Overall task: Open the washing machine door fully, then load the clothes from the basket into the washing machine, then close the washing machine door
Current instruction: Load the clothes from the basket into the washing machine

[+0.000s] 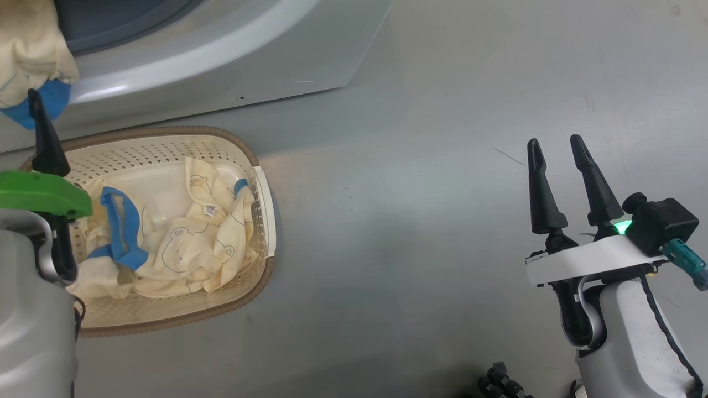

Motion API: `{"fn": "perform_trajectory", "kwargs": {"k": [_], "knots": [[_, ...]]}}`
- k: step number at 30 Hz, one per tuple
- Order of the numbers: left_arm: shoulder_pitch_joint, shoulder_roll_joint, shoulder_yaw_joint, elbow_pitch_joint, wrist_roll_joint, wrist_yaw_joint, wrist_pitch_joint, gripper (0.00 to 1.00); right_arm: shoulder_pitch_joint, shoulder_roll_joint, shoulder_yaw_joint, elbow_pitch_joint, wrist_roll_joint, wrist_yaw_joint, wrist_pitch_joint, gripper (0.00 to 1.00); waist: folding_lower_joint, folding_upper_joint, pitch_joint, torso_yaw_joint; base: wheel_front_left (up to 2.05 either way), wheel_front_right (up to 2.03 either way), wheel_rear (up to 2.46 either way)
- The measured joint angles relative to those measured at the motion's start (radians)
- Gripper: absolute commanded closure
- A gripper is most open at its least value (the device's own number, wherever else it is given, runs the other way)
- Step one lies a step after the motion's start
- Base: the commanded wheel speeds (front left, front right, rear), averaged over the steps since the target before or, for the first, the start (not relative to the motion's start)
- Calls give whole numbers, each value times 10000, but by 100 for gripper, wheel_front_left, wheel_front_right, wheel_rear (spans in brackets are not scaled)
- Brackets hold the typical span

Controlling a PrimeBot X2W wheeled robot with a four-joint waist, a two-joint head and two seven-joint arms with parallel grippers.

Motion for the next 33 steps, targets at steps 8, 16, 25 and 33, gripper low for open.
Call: {"fn": "perform_trajectory", "kwargs": {"k": [8, 16, 25, 33], "knots": [[-523, 12, -25, 380, 2, -115, -128, 0, -14, 0, 35, 8, -6, 0, 0, 0, 0, 0, 25, 25, 0, 0, 0], [-795, 77, -4, 865, 17, -117, -217, 58, -32, 0, 130, 10, -6, 0, 0, 0, 0, 0, 13, 21, 0, 0, 0], [-1151, 90, -115, 1206, 125, -203, -301, 100, -33, 0, 128, 13, -6, 0, 0, 0, 0, 0, 6, -30, 0, 0, 0], [-1153, -161, -198, 1137, 113, -357, -301, 100, -33, 0, 81, 17, 0, 0, 0, 0, 0, 0, -92, -6, 0, 0, 0]]}}
